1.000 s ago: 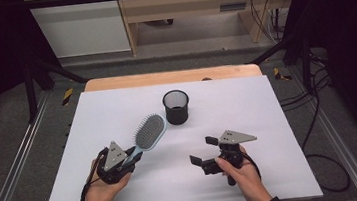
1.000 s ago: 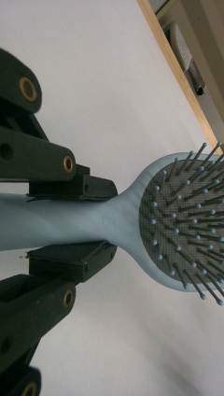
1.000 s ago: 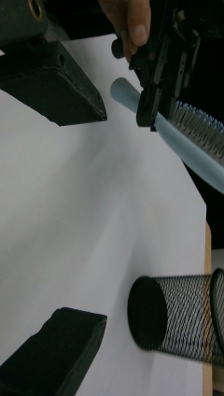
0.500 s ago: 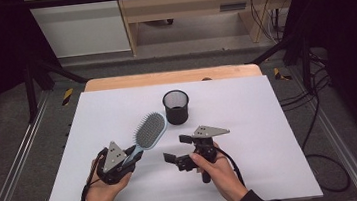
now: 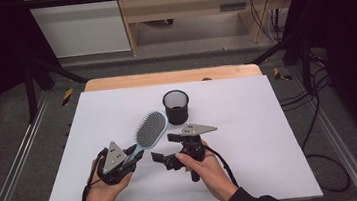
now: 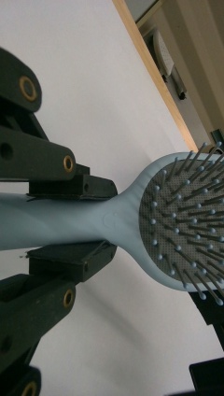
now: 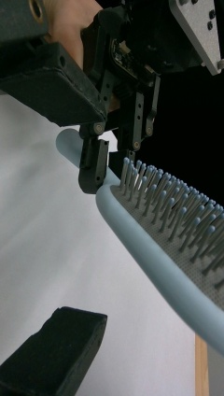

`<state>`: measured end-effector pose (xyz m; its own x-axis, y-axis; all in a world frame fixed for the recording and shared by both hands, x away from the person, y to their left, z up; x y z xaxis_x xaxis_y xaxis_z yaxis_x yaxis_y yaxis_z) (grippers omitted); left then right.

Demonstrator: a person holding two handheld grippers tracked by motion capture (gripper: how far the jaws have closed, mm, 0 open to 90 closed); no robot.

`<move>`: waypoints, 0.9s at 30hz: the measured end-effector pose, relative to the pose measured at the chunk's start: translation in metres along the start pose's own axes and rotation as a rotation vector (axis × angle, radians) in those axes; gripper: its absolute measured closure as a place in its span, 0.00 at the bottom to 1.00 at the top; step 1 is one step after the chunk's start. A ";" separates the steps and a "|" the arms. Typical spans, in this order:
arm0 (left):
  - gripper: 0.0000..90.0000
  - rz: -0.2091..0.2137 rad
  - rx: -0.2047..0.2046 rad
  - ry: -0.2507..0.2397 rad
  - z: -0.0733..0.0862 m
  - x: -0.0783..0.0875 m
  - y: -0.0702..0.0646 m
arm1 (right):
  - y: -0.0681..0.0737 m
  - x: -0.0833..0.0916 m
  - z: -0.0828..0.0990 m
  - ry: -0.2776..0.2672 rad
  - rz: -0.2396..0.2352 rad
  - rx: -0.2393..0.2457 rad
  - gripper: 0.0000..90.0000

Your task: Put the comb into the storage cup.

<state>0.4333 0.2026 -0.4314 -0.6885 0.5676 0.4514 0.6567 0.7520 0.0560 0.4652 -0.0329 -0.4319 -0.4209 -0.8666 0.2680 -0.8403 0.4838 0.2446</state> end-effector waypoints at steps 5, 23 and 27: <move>0.78 0.004 -0.005 0.002 0.000 -0.001 -0.002 | -0.001 -0.002 -0.001 -0.001 0.010 -0.006 0.06; 0.78 0.014 0.007 -0.010 0.000 -0.001 -0.002 | -0.002 0.003 -0.009 -0.036 0.013 -0.025 0.06; 0.78 0.015 0.004 -0.014 0.000 -0.001 -0.004 | -0.001 0.003 -0.013 -0.042 0.009 -0.026 0.06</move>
Point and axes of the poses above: each handheld gripper's, and its own axes: x roughly backward along the jaws, z roughly out of its underside, y roughly to its left, the point moved 1 cm from there along -x, roughly forward along the jaws, and after that the axes turned 8 degrees about x, right-handed, at the moved point
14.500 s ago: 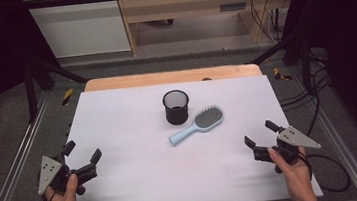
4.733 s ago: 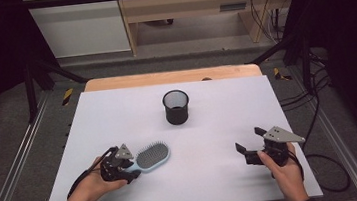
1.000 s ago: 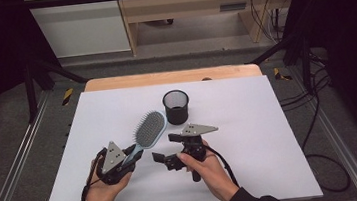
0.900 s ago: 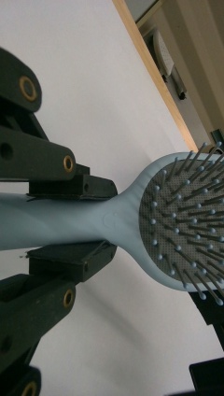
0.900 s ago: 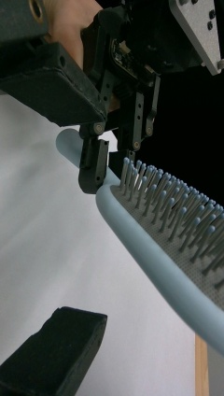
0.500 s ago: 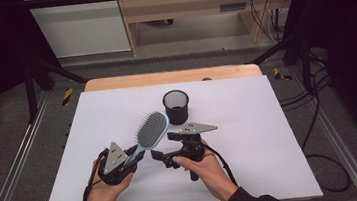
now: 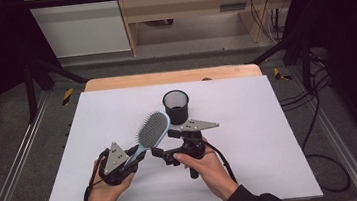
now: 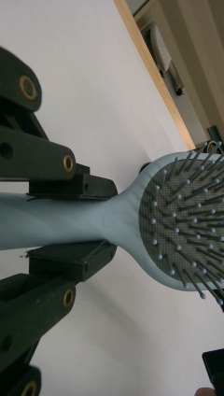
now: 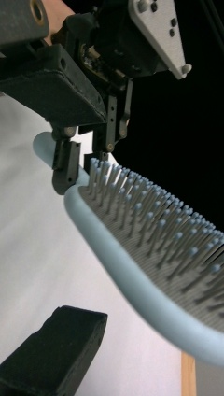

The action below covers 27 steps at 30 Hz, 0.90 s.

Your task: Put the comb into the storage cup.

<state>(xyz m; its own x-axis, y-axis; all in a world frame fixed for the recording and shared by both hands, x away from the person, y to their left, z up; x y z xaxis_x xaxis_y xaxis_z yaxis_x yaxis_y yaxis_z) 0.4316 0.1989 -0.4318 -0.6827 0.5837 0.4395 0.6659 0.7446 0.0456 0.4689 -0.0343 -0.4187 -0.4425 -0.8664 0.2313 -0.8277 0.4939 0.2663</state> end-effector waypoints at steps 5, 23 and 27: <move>0.78 0.003 -0.006 -0.011 -0.001 0.000 -0.003 | 0.002 -0.001 -0.005 -0.010 -0.004 0.006 0.06; 0.78 0.020 -0.049 -0.058 -0.007 -0.001 -0.018 | 0.000 -0.005 -0.018 -0.043 0.003 -0.027 0.12; 0.78 0.023 -0.055 -0.061 -0.007 -0.001 -0.020 | 0.000 -0.004 -0.020 -0.047 0.001 -0.037 0.15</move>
Point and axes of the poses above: each handheld gripper's, and its own axes: x roughly backward along the jaws, z roughly out of its underside, y roughly to its left, the point moved 1 cm from there along -x, roughly forward along the jaws, and after that the axes turned 8 degrees about x, right-handed, at the moved point
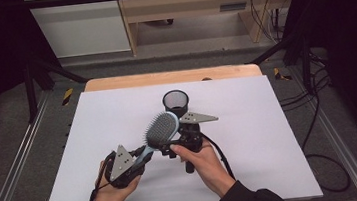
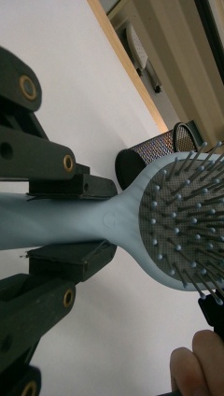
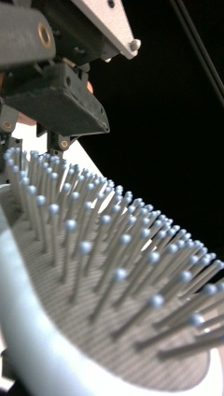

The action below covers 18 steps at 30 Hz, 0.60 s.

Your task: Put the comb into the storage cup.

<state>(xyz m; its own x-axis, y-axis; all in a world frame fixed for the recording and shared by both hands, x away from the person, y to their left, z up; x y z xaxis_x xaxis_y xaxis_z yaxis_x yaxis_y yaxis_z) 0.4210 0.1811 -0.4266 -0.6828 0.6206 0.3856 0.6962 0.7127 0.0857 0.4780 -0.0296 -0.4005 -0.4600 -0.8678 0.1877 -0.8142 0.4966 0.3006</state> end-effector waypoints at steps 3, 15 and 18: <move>0.78 0.001 -0.002 -0.002 0.000 0.000 -0.001 | 0.000 0.000 -0.002 -0.002 0.001 0.002 0.16; 0.77 -0.006 -0.003 -0.013 -0.001 0.000 -0.001 | -0.003 0.000 -0.006 0.007 -0.003 -0.019 0.27; 0.78 -0.006 -0.003 -0.013 0.000 0.000 -0.002 | -0.002 -0.001 -0.005 0.011 -0.008 -0.024 0.29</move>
Point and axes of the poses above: each handheld gripper's, and its own axes: x roughly backward along the jaws, z roughly out of its underside, y roughly to its left, the point moved 1 cm from there along -x, roughly forward along the jaws, and after that the axes turned 8 degrees about x, right-handed, at the moved point
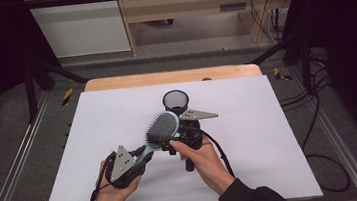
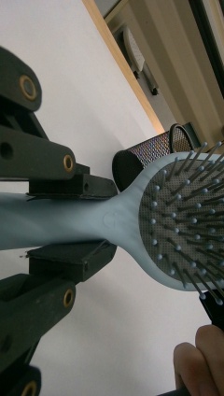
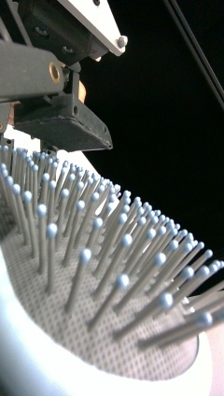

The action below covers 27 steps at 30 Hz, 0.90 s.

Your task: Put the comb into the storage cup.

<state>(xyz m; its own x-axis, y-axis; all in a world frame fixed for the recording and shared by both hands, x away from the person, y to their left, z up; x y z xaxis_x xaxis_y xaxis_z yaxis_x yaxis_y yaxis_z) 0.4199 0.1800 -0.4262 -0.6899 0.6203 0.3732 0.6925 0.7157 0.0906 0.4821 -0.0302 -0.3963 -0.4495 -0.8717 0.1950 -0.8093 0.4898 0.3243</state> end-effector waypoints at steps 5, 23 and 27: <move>0.77 -0.001 0.002 -0.005 0.000 0.000 0.000 | -0.001 0.000 0.000 -0.006 -0.004 -0.012 0.34; 0.77 -0.006 0.012 -0.020 0.000 0.001 0.000 | -0.002 0.003 -0.002 -0.037 -0.024 -0.050 0.44; 0.77 -0.011 0.000 -0.025 0.000 0.000 0.001 | -0.002 0.003 -0.002 -0.040 -0.026 -0.049 0.46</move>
<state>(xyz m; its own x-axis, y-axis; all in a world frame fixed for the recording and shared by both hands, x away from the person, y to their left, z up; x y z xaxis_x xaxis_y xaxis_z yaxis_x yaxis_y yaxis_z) 0.4202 0.1807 -0.4264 -0.7028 0.6199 0.3489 0.6845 0.7228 0.0945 0.4829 -0.0336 -0.3940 -0.4443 -0.8834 0.1489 -0.8018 0.4662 0.3738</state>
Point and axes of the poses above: each handheld gripper's, and its own axes: x roughly backward along the jaws, z roughly out of its underside, y roughly to its left, the point moved 1 cm from there along -x, roughly forward along the jaws, and after that the axes turned 8 degrees about x, right-handed, at the moved point
